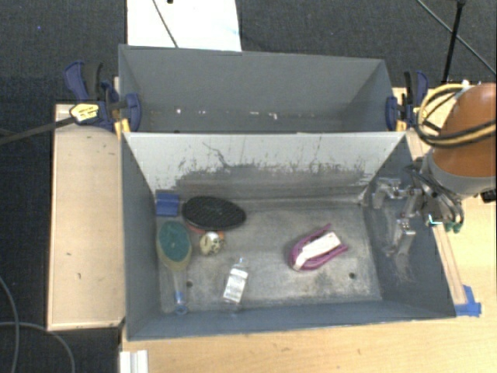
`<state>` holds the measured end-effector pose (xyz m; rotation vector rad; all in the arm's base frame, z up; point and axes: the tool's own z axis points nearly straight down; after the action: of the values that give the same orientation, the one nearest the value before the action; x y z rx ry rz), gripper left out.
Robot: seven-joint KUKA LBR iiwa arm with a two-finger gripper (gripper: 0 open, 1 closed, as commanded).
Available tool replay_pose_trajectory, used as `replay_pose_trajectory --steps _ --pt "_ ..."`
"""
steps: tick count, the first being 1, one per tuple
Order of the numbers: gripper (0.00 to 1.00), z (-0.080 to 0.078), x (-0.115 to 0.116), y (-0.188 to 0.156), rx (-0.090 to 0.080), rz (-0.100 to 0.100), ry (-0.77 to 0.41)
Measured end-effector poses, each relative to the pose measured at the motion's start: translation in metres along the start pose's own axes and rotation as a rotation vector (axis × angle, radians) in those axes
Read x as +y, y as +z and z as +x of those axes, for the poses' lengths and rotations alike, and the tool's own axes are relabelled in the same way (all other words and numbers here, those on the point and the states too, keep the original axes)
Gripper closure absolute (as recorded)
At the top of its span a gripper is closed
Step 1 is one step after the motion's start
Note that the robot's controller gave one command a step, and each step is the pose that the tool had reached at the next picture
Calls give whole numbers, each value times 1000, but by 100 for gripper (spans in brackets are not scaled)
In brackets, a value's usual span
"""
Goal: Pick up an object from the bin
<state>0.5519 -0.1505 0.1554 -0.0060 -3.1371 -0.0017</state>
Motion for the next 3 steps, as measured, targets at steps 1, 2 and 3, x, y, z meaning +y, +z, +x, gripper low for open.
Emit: replay_pose_trajectory --steps 1,2,3 --pt "0 2 79 12 -6 -2 -196" --pt "0 -8 103 87 -2 -1 -374" --pt "0 -14 41 13 -13 8 -487"
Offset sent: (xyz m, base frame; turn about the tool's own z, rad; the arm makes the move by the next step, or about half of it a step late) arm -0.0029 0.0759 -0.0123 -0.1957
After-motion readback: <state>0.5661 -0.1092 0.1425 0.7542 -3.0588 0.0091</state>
